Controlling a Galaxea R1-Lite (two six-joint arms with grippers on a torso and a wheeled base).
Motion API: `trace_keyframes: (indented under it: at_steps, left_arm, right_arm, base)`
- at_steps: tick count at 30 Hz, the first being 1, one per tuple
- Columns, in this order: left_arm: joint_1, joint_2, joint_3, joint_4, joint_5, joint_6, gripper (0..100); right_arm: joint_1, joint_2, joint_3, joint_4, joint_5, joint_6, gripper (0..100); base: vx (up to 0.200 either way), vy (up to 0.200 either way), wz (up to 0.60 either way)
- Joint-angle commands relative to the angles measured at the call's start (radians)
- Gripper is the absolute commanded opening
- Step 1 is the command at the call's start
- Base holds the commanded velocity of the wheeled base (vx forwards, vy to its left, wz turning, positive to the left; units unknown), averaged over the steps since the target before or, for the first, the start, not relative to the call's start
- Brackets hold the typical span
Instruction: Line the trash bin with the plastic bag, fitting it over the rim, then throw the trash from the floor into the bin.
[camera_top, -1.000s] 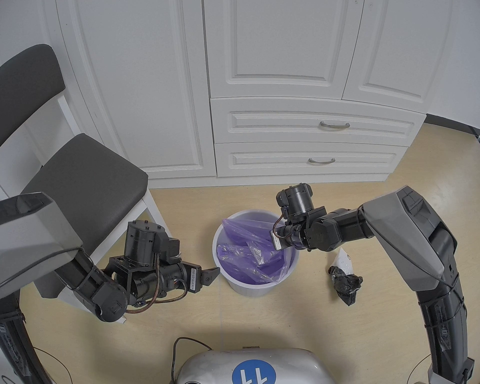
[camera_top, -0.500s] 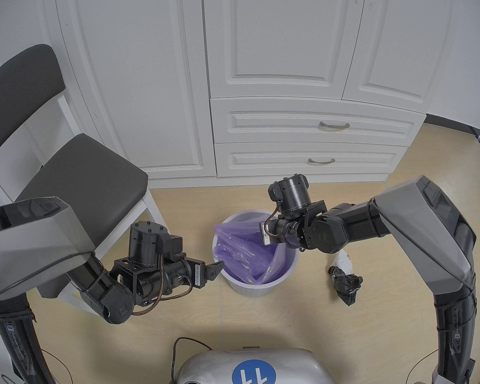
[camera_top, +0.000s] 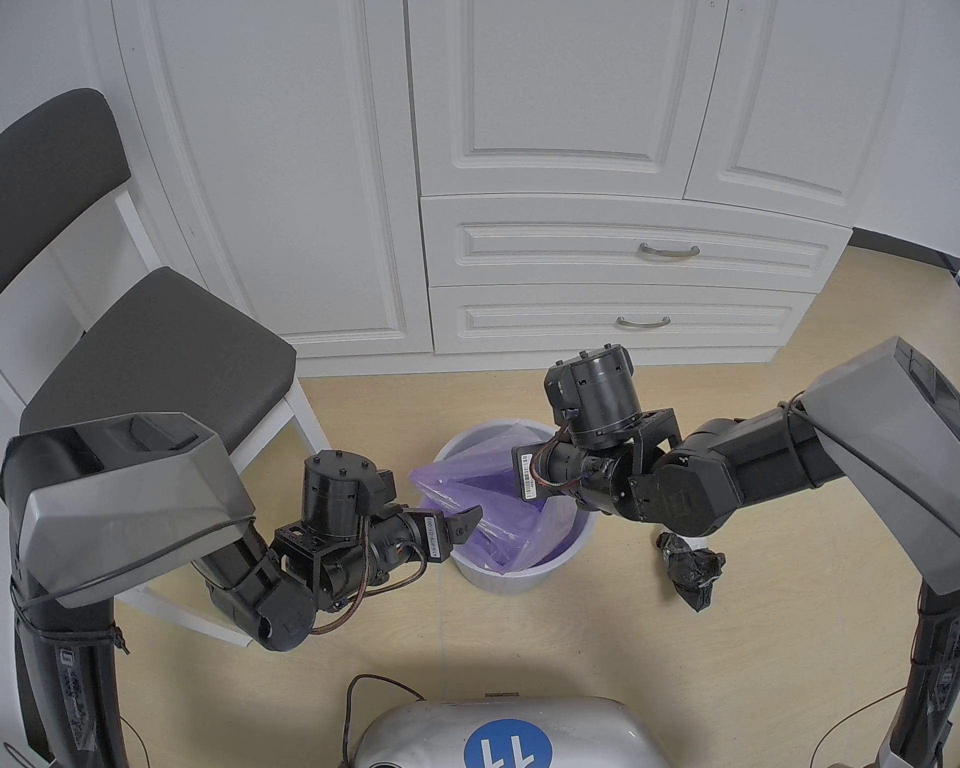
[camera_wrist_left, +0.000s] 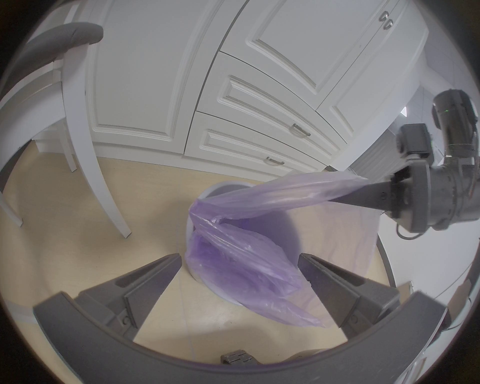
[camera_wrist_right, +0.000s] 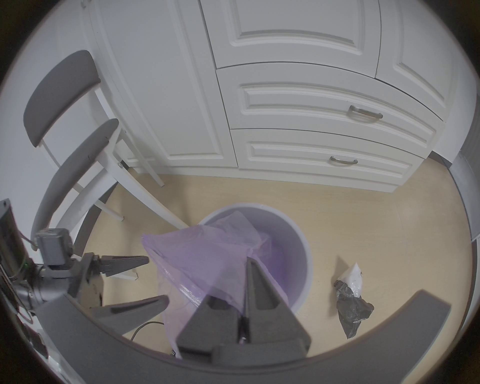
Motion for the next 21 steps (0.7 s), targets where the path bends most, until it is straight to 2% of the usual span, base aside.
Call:
trace_keyframes:
  at_steps: [1, 7, 18, 19, 21]
  left_arm:
    - [0.002, 0.033, -0.036, -0.001, 0.001, -0.015, 100]
    - [-0.013, 0.105, -0.164, 0.002, 0.066, -0.121, 100]
    - [-0.019, 0.114, -0.191, 0.0, 0.073, -0.132, 100]
    - [-0.018, 0.112, -0.191, 0.0, 0.072, -0.132, 0]
    - [-0.013, 0.105, -0.188, 0.002, 0.073, -0.132, 0]
  right_arm:
    - [0.003, -0.062, 0.059, -0.031, 0.001, 0.002, 0]
    - [0.028, -0.121, 0.163, -0.097, 0.001, -0.001, 0]
    - [0.071, -0.154, 0.264, -0.162, 0.002, 0.005, 0]
    - [0.071, -0.154, 0.276, -0.169, 0.002, 0.005, 0]
    - [0.056, -0.156, 0.296, -0.191, 0.004, 0.007, 0]
  base:
    - [0.0, 0.0, 0.0]
    - [0.0, 0.0, 0.0]
    - [0.0, 0.0, 0.0]
    - [0.0, 0.0, 0.0]
    - [0.0, 0.0, 0.0]
